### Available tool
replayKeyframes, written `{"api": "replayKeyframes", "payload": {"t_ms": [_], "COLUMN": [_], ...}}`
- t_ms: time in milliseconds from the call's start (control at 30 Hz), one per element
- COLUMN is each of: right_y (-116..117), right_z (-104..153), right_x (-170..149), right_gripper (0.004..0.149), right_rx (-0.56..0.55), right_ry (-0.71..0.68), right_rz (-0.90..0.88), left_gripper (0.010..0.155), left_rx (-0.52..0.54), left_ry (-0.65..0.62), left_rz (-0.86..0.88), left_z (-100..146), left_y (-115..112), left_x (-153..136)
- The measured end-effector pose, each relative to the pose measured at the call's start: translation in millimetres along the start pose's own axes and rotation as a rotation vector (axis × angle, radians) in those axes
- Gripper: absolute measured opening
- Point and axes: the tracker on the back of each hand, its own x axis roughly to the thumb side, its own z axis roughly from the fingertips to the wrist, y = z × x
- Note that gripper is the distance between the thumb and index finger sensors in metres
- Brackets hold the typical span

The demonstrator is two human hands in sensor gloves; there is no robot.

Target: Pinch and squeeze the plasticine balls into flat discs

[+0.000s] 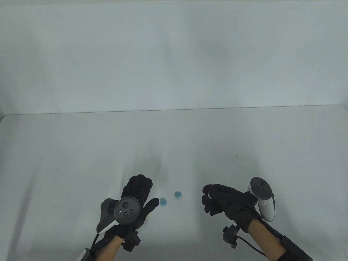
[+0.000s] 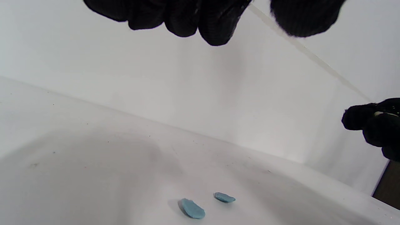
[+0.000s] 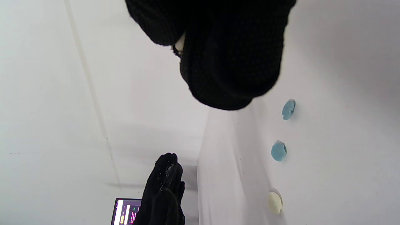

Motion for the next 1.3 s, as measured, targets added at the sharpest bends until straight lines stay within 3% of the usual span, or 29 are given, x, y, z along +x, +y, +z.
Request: {"api": "replayKeyframes", "payload": {"t_ms": [100, 400, 533, 733, 933, 1200, 1300], "right_y": [-0.4, -1.1, -2.5, -5.0, -5.9, -7.0, -7.8], "right_z": [0.7, 0.0, 1.4, 3.0, 3.7, 3.0, 3.5], "right_x": [-4.4, -7.2, -7.3, 1.6, 4.9, -1.5, -0.5], "right_gripper": [0.042, 0.046, 0.064, 0.045, 0.043, 0.051, 0.061], "right_rx": [-0.028, 0.039, 0.04, -0.019, -0.044, -0.048, -0.046], "right_ry": [0.022, 0.041, 0.028, -0.001, -0.012, 0.019, 0.015], "right_rz": [-0.031, -0.081, -0.145, -0.071, -0.024, -0.063, -0.065], "left_gripper": [0.075, 0.075, 0.075, 0.075, 0.075, 0.075, 0.075], "left_rx": [-0.001, -0.004, -0.006, -0.009, -0.015, -0.012, -0.018], "left_ry": [0.002, 0.009, 0.009, 0.007, 0.002, 0.003, 0.004], "left_rz": [-0.003, -0.004, -0.007, -0.006, -0.006, 0.0, -0.006], "left_z": [0.1, -0.5, -0.4, -0.5, -0.7, -0.9, -0.9], "left_y": [-0.1, 0.0, -0.3, -0.7, -1.7, -2.0, -3.1], "left_x": [0.0, -1.0, -0.9, -0.9, -0.3, -0.9, -1.1]}}
